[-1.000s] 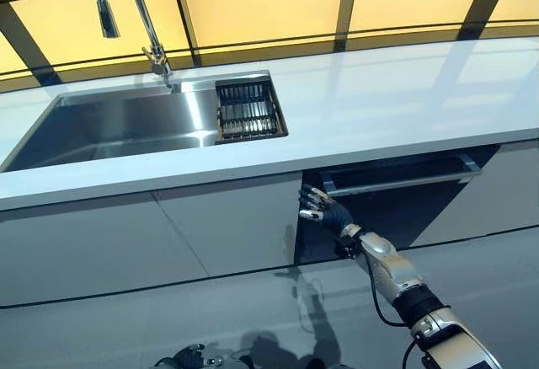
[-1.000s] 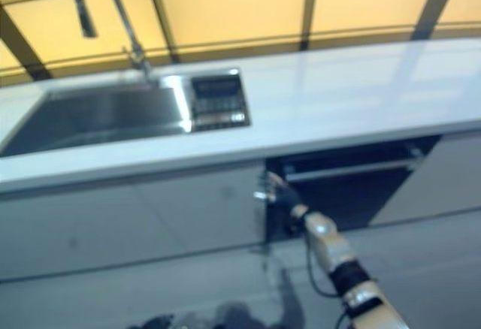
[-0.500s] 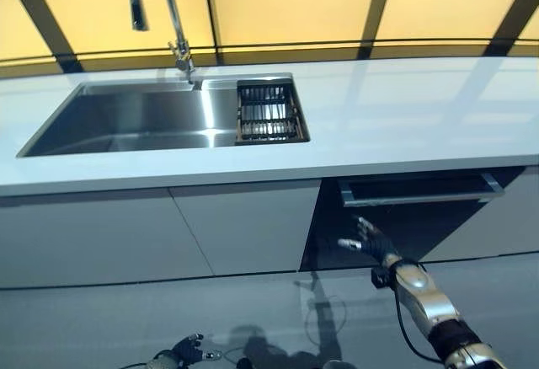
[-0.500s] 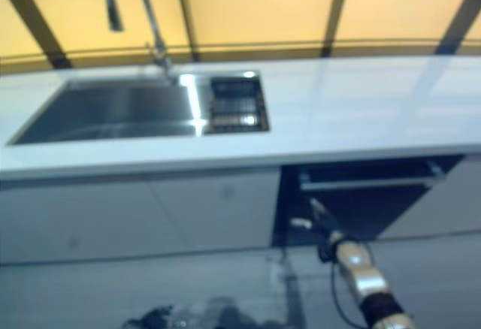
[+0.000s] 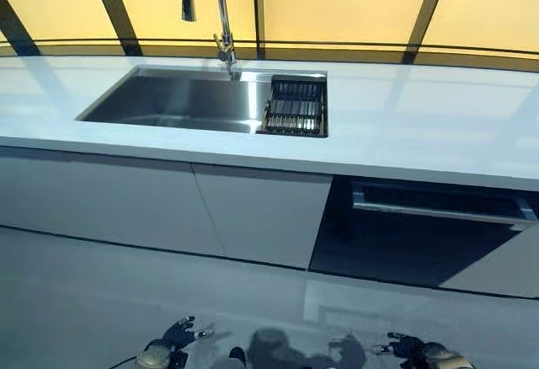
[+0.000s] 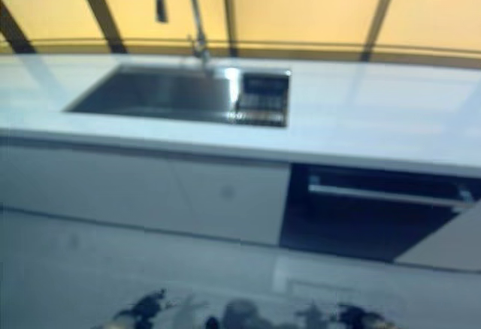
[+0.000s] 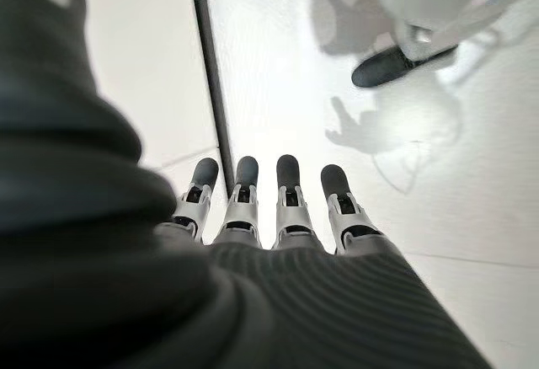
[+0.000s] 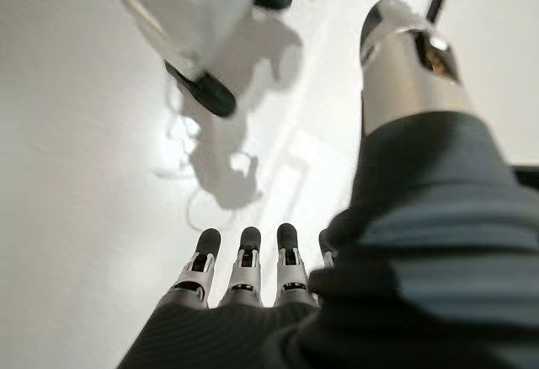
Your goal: Take plates into dishwasher
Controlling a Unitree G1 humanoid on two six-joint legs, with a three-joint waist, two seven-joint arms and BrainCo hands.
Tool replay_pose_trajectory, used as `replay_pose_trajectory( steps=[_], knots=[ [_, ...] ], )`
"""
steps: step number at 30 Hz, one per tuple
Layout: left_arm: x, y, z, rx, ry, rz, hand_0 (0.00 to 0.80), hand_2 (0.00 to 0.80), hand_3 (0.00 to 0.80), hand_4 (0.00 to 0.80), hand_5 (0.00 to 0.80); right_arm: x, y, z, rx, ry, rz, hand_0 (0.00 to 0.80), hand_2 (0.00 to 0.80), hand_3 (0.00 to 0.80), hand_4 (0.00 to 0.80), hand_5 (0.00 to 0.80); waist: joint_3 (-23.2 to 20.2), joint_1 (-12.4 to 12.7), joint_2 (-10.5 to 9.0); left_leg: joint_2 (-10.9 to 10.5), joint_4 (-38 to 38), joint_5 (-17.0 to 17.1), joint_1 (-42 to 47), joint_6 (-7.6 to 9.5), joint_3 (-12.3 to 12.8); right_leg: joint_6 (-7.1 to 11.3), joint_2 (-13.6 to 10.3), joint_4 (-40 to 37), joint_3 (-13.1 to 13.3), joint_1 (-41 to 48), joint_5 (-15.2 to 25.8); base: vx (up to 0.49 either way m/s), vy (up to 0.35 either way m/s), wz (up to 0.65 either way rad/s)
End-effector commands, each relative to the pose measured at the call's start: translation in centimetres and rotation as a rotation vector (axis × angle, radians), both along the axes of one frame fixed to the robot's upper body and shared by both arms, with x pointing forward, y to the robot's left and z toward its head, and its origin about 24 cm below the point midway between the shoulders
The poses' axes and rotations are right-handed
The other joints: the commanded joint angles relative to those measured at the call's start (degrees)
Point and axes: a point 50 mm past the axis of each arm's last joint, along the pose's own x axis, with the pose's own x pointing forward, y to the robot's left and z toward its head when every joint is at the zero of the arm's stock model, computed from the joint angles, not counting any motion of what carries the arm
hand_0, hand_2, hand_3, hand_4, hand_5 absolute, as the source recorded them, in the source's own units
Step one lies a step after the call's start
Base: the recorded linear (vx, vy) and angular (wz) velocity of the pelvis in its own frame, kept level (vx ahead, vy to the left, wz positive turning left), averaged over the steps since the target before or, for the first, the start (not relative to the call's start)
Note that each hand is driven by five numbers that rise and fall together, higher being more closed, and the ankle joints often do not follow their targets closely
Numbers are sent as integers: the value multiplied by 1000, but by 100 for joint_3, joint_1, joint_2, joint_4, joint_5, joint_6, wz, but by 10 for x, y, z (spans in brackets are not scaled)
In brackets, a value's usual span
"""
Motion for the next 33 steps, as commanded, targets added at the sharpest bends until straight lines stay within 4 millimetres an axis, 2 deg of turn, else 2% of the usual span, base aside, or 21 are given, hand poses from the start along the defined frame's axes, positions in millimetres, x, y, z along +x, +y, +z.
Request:
replay_pose_trajectory(
  steps=[1, 4, 8, 10, 13, 16, 18, 19, 20, 23, 26, 28, 30, 32, 33],
  knots=[
    [12, 8, 7, 7, -67, 95, 0, 0, 0, 0, 0, 13, 6, 1, -16, -26, -8, 0, 0, 0, 0, 0, -91, 44, -186, -184, 1230, -730, -480, 371, -43, 74, 357, -614, 569, 444, 9, -78, 89, -14],
    [-11, 16, 0, 12, -14, 161, 0, 0, 0, 0, 0, -4, 5, -6, -50, 30, -29, 0, 0, 0, 0, 0, -214, 0, -86, -247, 1631, -875, -374, 424, -129, 125, 420, -723, 838, 364, 88, -136, 190, -35],
    [-33, 22, -5, 19, 26, 214, 0, 0, 0, 0, 0, -24, -6, -9, -96, 102, -33, 0, 0, 0, 0, 0, -324, -36, -20, -90, 1758, -628, -200, 332, -202, 79, 439, -917, 1041, 345, 205, -123, 216, -39],
    [-36, 25, -5, 18, 26, 238, 0, 0, 0, 0, 0, -31, -11, -9, -106, 130, -38, 0, 0, 0, 0, 0, -368, -39, -15, 5, 1573, -529, -17, 281, -212, 95, 386, -967, 1079, 312, 254, -141, 326, -22],
    [-38, 27, -5, 20, 20, 234, 0, 0, 0, 0, 0, -39, -17, -8, -127, 151, -50, 0, 0, 0, 0, 0, -449, -16, 27, 129, 891, -387, 381, 247, -268, 181, 255, -968, 1112, 153, 351, -174, 447, -10],
    [-37, 29, -3, 21, 7, 207, 0, 0, 0, 0, 0, -36, -20, -7, -134, 133, -62, 0, 0, 0, 0, 0, -464, 20, 107, 199, 254, -499, 717, 301, -255, 410, 64, -968, 1087, -90, 570, -254, 605, -2],
    [-29, 29, 0, 22, -17, 181, 0, 0, 0, 0, 0, -23, -19, -4, -127, 86, -67, 0, 0, 0, 0, 0, -412, 83, 156, 58, -26, -1084, 814, 485, -339, 692, -142, -968, 1078, -335, 866, -369, 827, 12],
    [-24, 28, 1, 20, -27, 169, 0, 0, 0, 0, 0, -17, -19, -2, -127, 61, -64, 0, 0, 0, 0, 0, -369, 82, 177, 10, -178, -1346, 907, 541, -212, 843, -254, -968, 1016, -395, 990, -395, 897, 18],
    [-16, 27, 3, 18, -35, 142, 0, 0, 0, 0, 0, -12, -17, -1, -118, 36, -68, 0, 0, 0, 0, 0, -317, 52, 191, -65, -291, -1454, 900, 653, -38, 973, -425, -968, 966, -463, 1171, -371, 840, 20],
    [9, 22, 10, 23, -63, 65, 0, 0, 0, 0, 0, -1, -15, 2, -92, -19, -73, 0, 0, 0, 0, 0, -170, 51, 171, -328, -423, -1505, 719, 861, 1, 1131, -806, -968, 873, -711, 1668, -423, 814, 38],
    [18, 23, 13, 34, -73, 58, 0, 0, 0, 0, 0, 5, -12, 4, -91, -37, -65, 0, 0, 0, 0, 0, -64, 64, 214, -435, -654, -1388, 671, 948, 35, 1175, -884, -898, 601, -750, 2049, -284, 519, 11],
    [21, 24, 15, 24, -82, 66, 0, 0, 0, 0, 0, 3, -7, 1, -69, -27, -36, 0, 0, 0, 0, 0, -20, 19, 294, -435, -888, -1210, 711, 974, 22, 1112, -804, -75, 493, -877, 1804, -202, 377, 3],
    [21, 22, 14, 20, -68, 50, 0, 0, 0, 0, 0, 0, -1, -2, -49, -17, -50, 0, 0, 0, 0, 0, -69, -52, 326, -458, -1155, -1035, 795, 1016, -93, 993, -624, 541, 527, -882, 1466, -87, 205, 13],
    [20, 20, 12, 26, -41, 41, 0, 0, 0, 0, 0, -6, 9, -8, -21, 6, -53, 0, 0, 0, 0, 0, -119, -108, 269, -503, -1372, -913, 860, 1038, -234, 887, -399, 967, 569, -812, 1030, -50, 73, 37],
    [19, 19, 11, 29, -33, 41, 0, 0, 0, 0, 0, -7, 11, -9, -15, 13, -54, 0, 0, 0, 0, 0, -131, -128, 239, -527, -1372, -921, 854, 1047, -281, 874, -346, 1061, 587, -799, 936, -35, 9, 51]
  ],
)
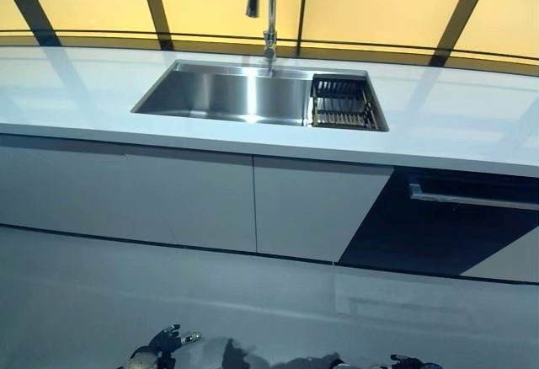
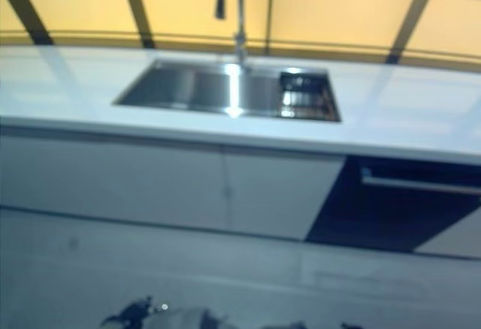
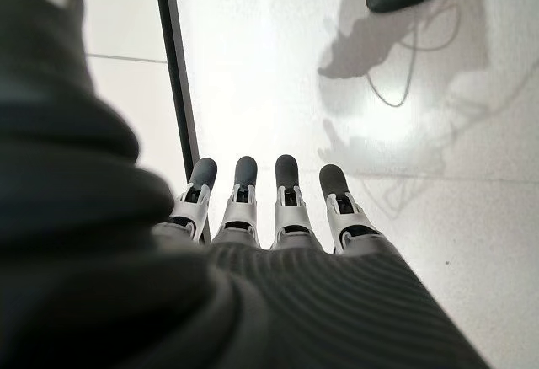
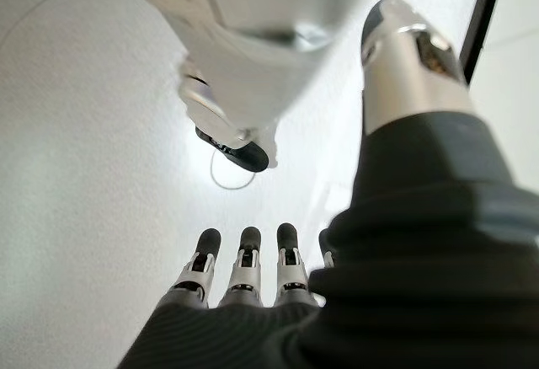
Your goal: Take plates into dishwasher
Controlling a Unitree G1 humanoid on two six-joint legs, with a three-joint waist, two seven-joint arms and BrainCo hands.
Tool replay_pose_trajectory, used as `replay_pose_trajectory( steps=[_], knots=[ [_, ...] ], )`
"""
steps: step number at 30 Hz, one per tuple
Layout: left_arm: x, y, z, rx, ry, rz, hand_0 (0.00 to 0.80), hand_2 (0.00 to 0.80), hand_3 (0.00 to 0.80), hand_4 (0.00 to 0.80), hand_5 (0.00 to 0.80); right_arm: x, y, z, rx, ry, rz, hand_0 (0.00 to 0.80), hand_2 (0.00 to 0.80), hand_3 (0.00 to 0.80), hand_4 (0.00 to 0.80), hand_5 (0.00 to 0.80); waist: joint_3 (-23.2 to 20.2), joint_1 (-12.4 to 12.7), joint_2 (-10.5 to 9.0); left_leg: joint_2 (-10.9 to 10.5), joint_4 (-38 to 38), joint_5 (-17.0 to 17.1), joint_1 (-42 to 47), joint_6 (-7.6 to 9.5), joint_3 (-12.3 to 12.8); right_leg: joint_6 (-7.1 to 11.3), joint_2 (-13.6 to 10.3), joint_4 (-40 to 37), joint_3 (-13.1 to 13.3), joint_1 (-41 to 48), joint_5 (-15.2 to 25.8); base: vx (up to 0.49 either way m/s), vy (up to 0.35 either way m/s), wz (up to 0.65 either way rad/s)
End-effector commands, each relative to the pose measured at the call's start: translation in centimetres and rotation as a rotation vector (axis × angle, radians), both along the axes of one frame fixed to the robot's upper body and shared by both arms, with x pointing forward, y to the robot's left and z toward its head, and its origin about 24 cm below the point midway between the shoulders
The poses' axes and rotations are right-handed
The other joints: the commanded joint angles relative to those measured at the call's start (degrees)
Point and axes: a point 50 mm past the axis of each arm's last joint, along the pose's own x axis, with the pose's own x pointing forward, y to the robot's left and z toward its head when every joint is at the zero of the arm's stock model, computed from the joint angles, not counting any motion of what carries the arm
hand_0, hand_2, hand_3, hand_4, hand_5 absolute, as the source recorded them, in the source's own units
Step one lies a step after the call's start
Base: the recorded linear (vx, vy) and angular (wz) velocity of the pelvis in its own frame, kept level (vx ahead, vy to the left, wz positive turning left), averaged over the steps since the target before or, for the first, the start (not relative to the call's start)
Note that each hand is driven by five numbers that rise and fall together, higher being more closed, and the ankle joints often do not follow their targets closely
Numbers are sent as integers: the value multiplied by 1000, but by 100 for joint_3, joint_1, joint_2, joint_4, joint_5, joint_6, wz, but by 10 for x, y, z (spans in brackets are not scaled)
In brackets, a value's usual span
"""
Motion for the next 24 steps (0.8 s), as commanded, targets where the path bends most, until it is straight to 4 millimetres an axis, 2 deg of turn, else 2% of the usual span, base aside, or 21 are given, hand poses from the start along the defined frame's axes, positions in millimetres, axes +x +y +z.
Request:
replay_pose_trajectory(
  steps=[1, 5, 9, 12, 16, 24],
  knots=[
    [17, -1, 6, 7, -37, -10, 0, 0, 0, 0, 0, 20, 11, 2, 33, -50, 6, 0, 0, 0, 0, 0, 49, -19, -132, -44, 2, -642, 41, 63, -34, -256, 489, 57, 103, 114, -132, -20, -34, 36],
    [6, -5, -1, 6, 11, -8, 0, 0, 0, 0, 0, 11, 21, -4, 55, -24, 4, 0, 0, 0, 0, 0, -63, -81, -260, -43, 2, -624, 35, -16, -28, -372, 882, -448, 243, 628, -734, -7, -100, 25],
    [-1, -7, -4, -4, 26, 14, 0, 0, 0, 0, 0, 9, 25, -6, 61, -10, 39, 0, 0, 0, 0, 0, -188, 15, -328, -32, 2, -631, -34, -131, 171, -491, 1024, -1292, 119, 1016, -922, -63, -151, -5],
    [-3, -11, -6, -11, 42, -9, 0, 0, 0, 0, 0, 10, 25, -5, 63, -4, 41, 0, 0, 0, 0, 0, -249, 31, -364, -16, 2, -571, -98, -203, 223, -571, 1154, -1657, 276, 1122, -868, -90, -228, -38],
    [-4, -19, -9, -39, 61, -37, 0, 0, 0, 0, 0, 6, 25, -7, 66, 23, 34, 0, 0, 0, 0, 0, -278, -1, -365, 10, 2, -467, -130, -310, 300, -649, 1247, -1902, 292, 1238, -795, -81, -203, -13],
    [-5, -31, -12, -68, 61, -58, 0, 0, 0, 0, 0, -7, 23, -10, 44, 66, 10, 0, 0, 0, 0, 0, -288, -116, -292, 26, 2, -380, -89, -386, 290, -764, 1315, -1870, 334, 1291, -873, -17, -102, -2]
  ],
)
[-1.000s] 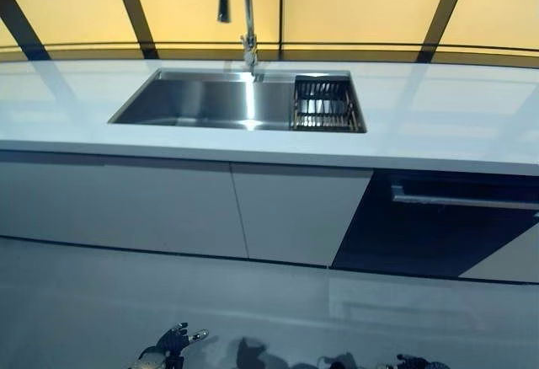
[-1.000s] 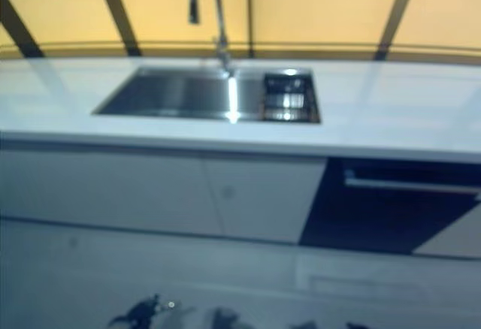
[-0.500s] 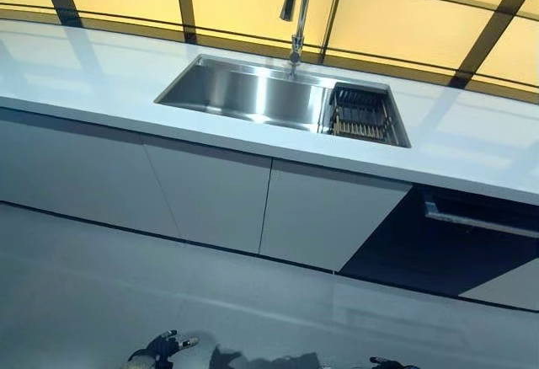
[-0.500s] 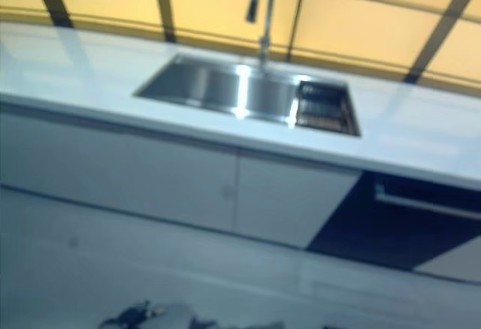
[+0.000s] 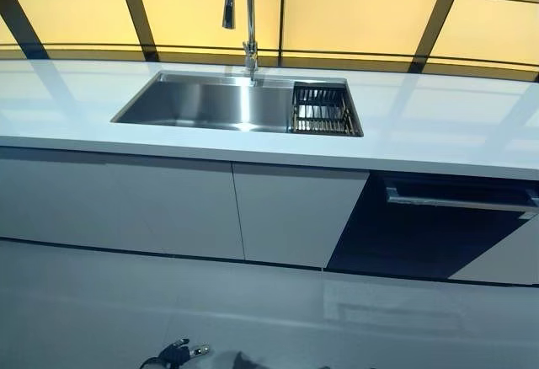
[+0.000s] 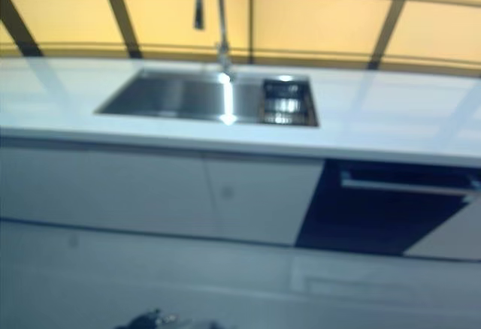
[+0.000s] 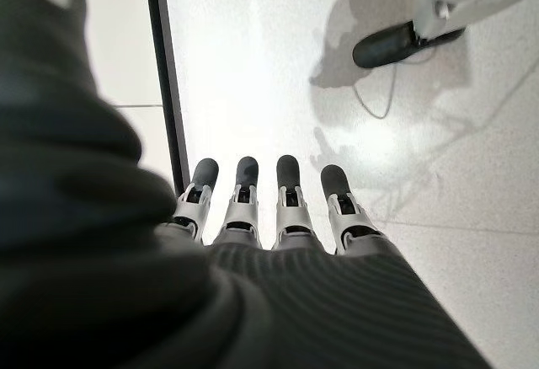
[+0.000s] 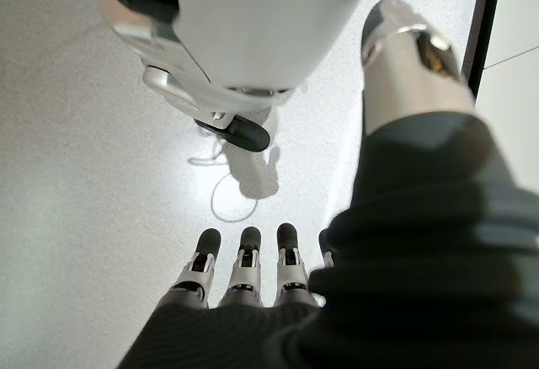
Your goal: Take plates into dishwasher
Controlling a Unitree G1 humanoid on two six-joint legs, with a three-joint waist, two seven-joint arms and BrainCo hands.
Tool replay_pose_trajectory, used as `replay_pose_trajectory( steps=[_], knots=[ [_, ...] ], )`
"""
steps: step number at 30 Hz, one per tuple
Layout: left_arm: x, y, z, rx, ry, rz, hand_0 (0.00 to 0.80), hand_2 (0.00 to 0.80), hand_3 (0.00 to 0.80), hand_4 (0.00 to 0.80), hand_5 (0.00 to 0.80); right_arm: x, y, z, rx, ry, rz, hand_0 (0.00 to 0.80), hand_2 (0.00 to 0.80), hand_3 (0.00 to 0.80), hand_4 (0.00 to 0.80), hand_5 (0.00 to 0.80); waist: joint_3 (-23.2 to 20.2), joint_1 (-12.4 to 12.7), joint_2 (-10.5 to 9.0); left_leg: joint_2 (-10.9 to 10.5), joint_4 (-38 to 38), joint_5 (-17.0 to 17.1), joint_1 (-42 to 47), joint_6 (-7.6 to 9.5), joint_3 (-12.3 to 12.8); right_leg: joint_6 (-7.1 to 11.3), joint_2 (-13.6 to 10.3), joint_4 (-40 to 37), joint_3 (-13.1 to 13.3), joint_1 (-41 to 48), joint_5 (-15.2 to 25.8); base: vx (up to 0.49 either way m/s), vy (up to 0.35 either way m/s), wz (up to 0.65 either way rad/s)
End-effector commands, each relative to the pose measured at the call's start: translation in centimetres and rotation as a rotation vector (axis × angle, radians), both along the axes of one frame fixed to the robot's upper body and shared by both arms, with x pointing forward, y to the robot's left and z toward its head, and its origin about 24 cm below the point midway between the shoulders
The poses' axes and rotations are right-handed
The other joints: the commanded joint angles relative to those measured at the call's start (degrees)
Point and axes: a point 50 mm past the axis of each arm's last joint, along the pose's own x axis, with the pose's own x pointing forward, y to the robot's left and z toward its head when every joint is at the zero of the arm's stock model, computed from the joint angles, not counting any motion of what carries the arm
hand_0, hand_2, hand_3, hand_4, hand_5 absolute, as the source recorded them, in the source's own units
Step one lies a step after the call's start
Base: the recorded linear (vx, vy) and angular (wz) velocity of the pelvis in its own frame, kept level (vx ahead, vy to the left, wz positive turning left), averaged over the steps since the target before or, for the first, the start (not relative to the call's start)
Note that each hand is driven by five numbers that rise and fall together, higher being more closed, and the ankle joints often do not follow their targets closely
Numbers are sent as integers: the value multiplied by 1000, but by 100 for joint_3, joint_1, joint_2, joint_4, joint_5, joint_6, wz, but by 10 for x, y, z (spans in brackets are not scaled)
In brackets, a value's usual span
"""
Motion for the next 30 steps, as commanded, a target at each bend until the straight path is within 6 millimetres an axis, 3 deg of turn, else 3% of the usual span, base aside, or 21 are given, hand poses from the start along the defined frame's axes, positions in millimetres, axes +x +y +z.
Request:
replay_pose_trajectory(
  steps=[1, 5, 7, 9, 12, 15, 18, 21, 24, 25, 26, 27, 28, 30],
  knots=[
    [17, -3, 3, 6, -30, -47, 0, 0, 0, 0, 0, 7, -2, 1, -20, 12, 17, 0, 0, 0, 0, 0, 73, -113, -126, -196, -21, -412, 11, 181, 22, 124, 161, 225, 174, 119, -583, 38, -61, 2],
    [20, -4, 4, 6, -50, -64, 0, 0, 0, 0, 0, 3, -4, 1, -25, 23, 51, 0, 0, 0, 0, 0, 128, -133, -135, -254, 562, -591, -199, 236, -212, 74, 105, 550, 346, 0, -692, -2, -8, 5],
    [25, -5, 6, -7, -66, -70, 0, 0, 0, 0, 0, 7, -9, 3, -49, 25, 49, 0, 0, 0, 0, 0, 202, -113, -164, -168, 1014, -766, -317, 215, -74, 31, 53, 560, 366, 7, -688, -44, 61, 17],
    [26, -7, 6, -5, -67, -82, 0, 0, 0, 0, 0, 9, -14, 5, -67, 23, 29, 0, 0, 0, 0, 0, 249, -95, -244, -20, 1481, -863, -437, 208, 50, -9, -26, 512, 375, 49, -610, -28, 143, 3],
    [24, -7, 6, -2, -72, -71, 0, 0, 0, 0, 0, 10, -17, 6, -75, 23, 32, 0, 0, 0, 0, 0, 254, -75, -314, 146, 1712, -739, -517, 214, 50, -34, -101, 475, 415, 40, -524, -22, 214, -1],
    [22, -6, 6, -9, -86, -72, 0, 0, 0, 0, 0, 8, -24, 7, -92, 27, 29, 0, 0, 0, 0, 0, 206, -49, -331, 572, 1349, -334, -265, 156, -68, -18, -328, 527, 456, -32, -478, -8, 446, 8],
    [20, -7, 5, -10, -85, -94, 0, 0, 0, 0, 0, 9, -28, 9, -106, 19, -5, 0, 0, 0, 0, 0, 216, -42, -223, 816, 988, -371, 23, 110, -268, 166, -575, 746, 568, -220, -458, -37, 708, 15],
    [21, -8, 5, -9, -91, -108, 0, 0, 0, 0, 0, 20, -30, 12, -117, -18, -37, 0, 0, 0, 0, 0, 382, -56, -117, 642, 1482, -985, -158, 216, -257, 548, -1062, 1036, 660, -520, -293, -132, 983, 6],
    [25, -11, 5, -8, -84, -128, 0, 0, 0, 0, 0, 24, -29, 13, -118, -55, -30, 0, 0, 0, 0, 0, 534, -79, -50, 244, 1674, -1313, -359, 417, -20, 690, -1534, 946, 333, -623, 334, -131, 969, 35],
    [26, -10, 5, -5, -82, -130, 0, 0, 0, 0, 0, 25, -28, 13, -111, -61, -27, 0, 0, 0, 0, 0, 552, -62, -39, 199, 1660, -1331, -370, 438, 29, 698, -1571, 953, 256, -658, 420, -134, 722, 9],
    [26, -6, 7, 10, -80, -115, 0, 0, 0, 0, 0, 28, -23, 12, -83, -72, 5, 0, 0, 0, 0, 0, 580, 19, -17, 136, 1549, -1316, -356, 449, 227, 759, -1592, 1008, -68, -752, 634, -102, 494, -11],
    [26, -4, 7, 15, -80, -107, 0, 0, 0, 0, 0, 29, -22, 12, -75, -76, 14, 0, 0, 0, 0, 0, 578, 47, -5, 139, 1478, -1286, -337, 440, 272, 756, -1565, 1034, -166, -757, 596, -153, 532, -35],
    [23, 5, 9, 32, -77, -81, 0, 0, 0, 0, 0, 33, -16, 12, -58, -84, 37, 0, 0, 0, 0, 0, 553, 80, 10, 118, 1126, -1164, -272, 444, 368, 796, -1388, 1112, -297, -887, 611, -134, 347, -50],
    [22, 15, 10, 59, -59, -73, 0, 0, 0, 0, 0, 33, -8, 9, -25, -85, 44, 0, 0, 0, 0, 0, 481, 94, -21, 78, 735, -970, -222, 459, 371, 757, -1076, 1249, -310, -965, 412, -131, 280, -60]
  ],
)
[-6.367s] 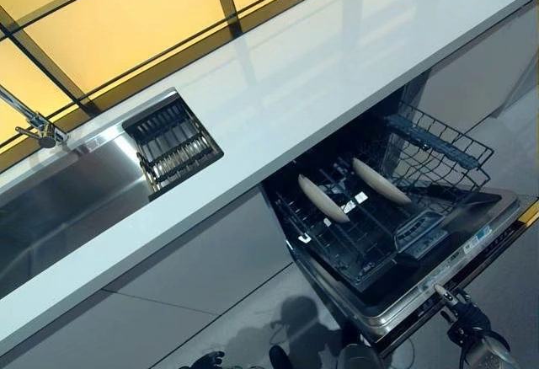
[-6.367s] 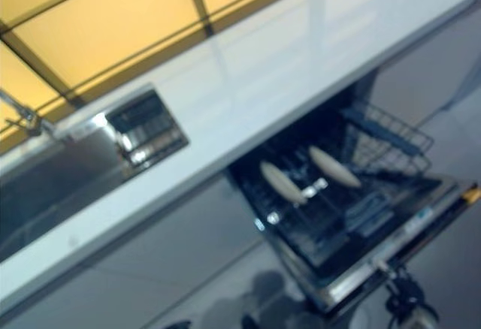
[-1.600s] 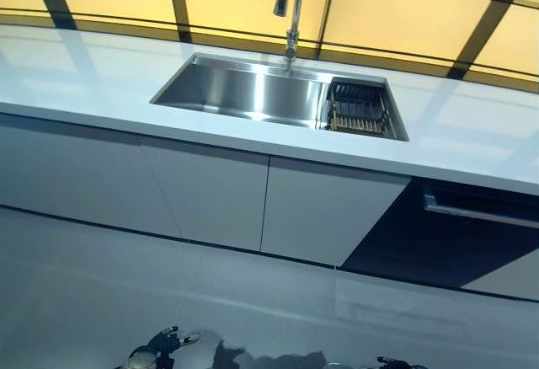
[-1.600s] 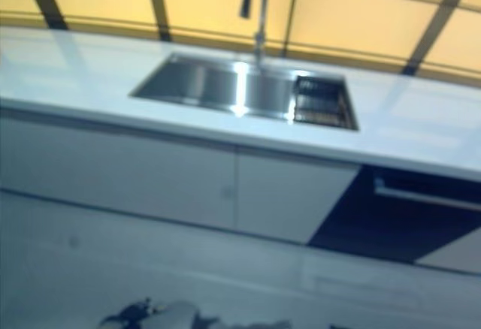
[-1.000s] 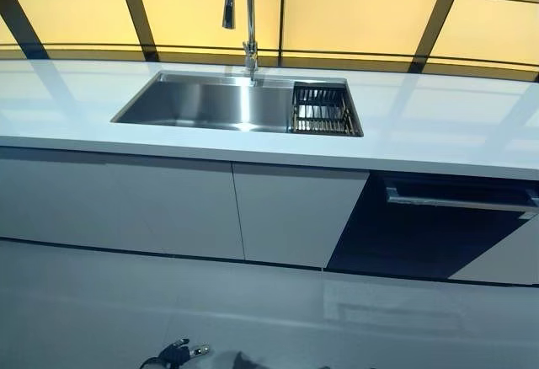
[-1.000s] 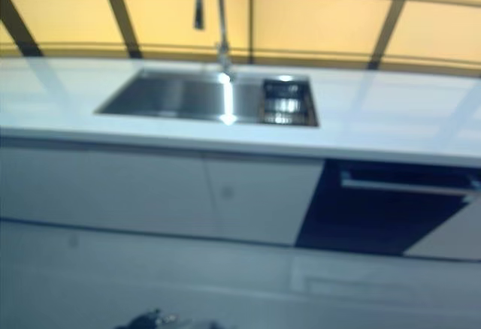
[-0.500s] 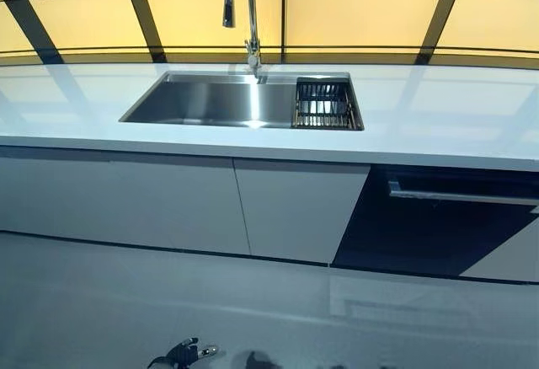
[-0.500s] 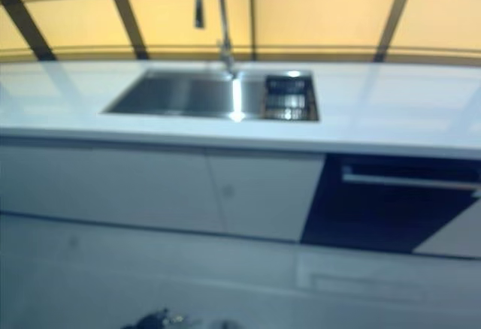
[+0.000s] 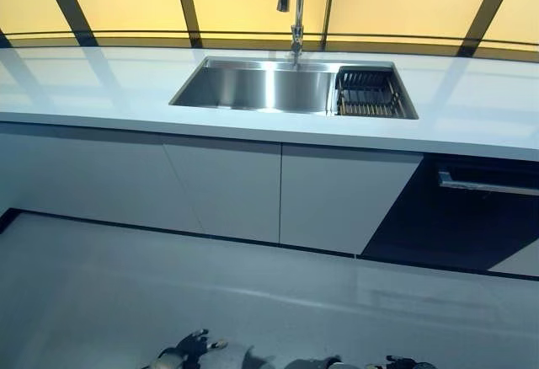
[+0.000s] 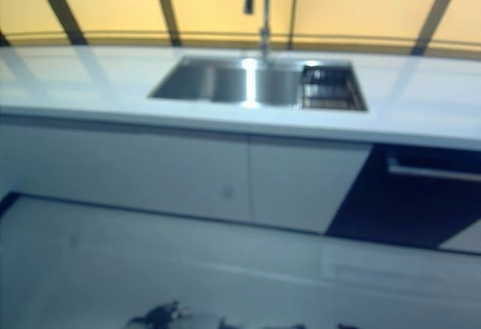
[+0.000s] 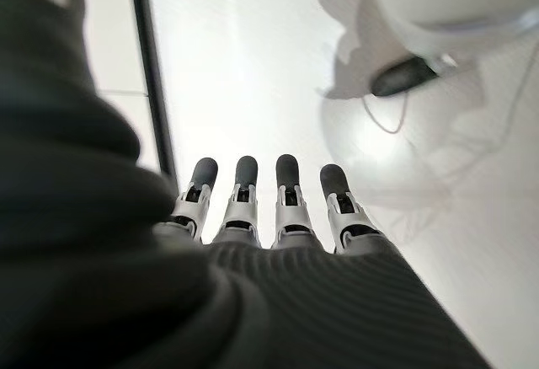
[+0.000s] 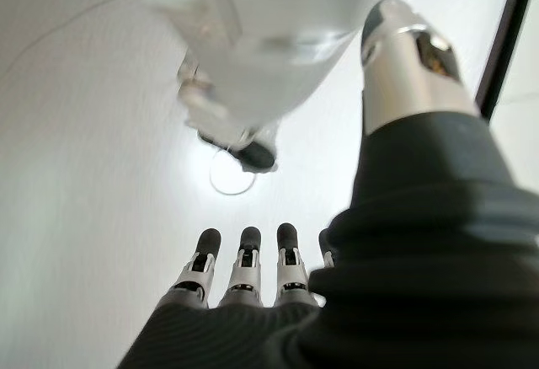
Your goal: Take plates into dishwasher
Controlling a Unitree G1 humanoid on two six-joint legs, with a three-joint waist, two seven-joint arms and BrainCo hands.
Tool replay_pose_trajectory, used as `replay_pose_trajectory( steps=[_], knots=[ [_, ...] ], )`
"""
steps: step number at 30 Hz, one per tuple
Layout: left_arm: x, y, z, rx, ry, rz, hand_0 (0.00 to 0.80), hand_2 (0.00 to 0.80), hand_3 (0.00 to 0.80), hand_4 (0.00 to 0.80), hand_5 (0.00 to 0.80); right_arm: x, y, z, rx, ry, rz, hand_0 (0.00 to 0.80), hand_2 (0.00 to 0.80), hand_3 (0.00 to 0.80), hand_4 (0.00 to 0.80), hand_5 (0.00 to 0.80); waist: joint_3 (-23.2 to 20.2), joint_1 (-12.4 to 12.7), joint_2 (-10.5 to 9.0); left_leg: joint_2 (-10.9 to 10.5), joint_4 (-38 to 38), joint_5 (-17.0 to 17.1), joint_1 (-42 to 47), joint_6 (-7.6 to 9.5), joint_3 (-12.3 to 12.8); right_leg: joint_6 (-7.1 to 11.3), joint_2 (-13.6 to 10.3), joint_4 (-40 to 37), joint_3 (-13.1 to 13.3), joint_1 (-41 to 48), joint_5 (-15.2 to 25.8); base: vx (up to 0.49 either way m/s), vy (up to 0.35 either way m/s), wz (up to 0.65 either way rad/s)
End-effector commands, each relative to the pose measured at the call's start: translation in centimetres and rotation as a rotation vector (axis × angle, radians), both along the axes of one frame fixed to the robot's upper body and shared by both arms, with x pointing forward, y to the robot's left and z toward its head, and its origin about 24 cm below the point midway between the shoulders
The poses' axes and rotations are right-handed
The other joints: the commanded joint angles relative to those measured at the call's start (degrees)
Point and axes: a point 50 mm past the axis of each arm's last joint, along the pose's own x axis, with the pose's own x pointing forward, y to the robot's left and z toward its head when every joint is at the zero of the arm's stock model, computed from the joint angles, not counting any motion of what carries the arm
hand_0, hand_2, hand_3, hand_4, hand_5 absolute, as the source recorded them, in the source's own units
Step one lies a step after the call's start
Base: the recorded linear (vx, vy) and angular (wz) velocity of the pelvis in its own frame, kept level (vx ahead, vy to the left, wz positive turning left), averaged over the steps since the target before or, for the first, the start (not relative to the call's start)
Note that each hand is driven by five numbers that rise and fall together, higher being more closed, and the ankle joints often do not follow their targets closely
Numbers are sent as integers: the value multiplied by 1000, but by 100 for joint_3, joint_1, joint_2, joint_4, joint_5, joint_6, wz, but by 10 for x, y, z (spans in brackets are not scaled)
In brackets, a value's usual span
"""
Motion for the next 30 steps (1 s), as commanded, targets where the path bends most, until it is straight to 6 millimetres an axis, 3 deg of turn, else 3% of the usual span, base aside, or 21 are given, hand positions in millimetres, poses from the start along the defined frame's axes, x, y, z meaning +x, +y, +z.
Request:
replay_pose_trajectory(
  steps=[1, 4, 5, 8, 10, 17, 30],
  knots=[
    [21, 15, 10, 44, -51, 13, 0, 0, 0, 0, 0, 12, 1, 3, 14, -22, 47, 0, 0, 0, 0, 0, 57, 44, 65, -24, 154, -358, -300, 443, -302, 282, 399, 2, -72, 31, 156, -92, 160, -28],
    [19, 20, 10, 67, -16, 18, 0, 0, 0, 0, 0, 7, 6, 0, 27, -5, 35, 0, 0, 0, 0, 0, -24, 9, -12, -135, -190, -166, -210, 444, -433, 210, 756, 181, -61, 122, -217, -59, 84, 3],
    [18, 19, 10, 67, -4, 27, 0, 0, 0, 0, 0, 3, 8, -1, 29, 5, 26, 0, 0, 0, 0, 0, -89, -30, -44, -184, -331, -72, -185, 447, -543, 162, 927, 162, 57, 202, -400, -39, 19, 21],
    [17, 16, 8, 54, 6, 37, 0, 0, 0, 0, 0, -2, 8, -3, 21, 18, 9, 0, 0, 0, 0, 0, -201, -59, -87, -256, -470, 3, -167, 415, -628, 6, 1148, -137, 159, 442, -659, -44, -18, 36],
    [16, 12, 6, 40, 4, 43, 0, 0, 0, 0, 0, -3, 8, -3, 16, 22, 19, 0, 0, 0, 0, 0, -268, -22, -105, -286, -471, 24, -214, 374, -571, -19, 1191, -514, 88, 600, -622, -102, -52, 17],
    [14, 3, 3, 12, 5, 52, 0, 0, 0, 0, 0, -1, 9, -3, 11, 19, 19, 0, 0, 0, 0, 0, -375, -82, -110, -279, -471, 24, -180, 293, -431, -103, 1346, -1030, 244, 892, -538, -83, -99, -7],
    [-1, -3, -3, 4, 59, 21, 0, 0, 0, 0, 0, -17, 7, -7, -5, 87, 6, 0, 0, 0, 0, 0, -469, -179, -110, -260, -471, 53, -46, 212, -390, -230, 1486, -1233, 425, 1121, -562, -15, -75, -4]
  ],
)
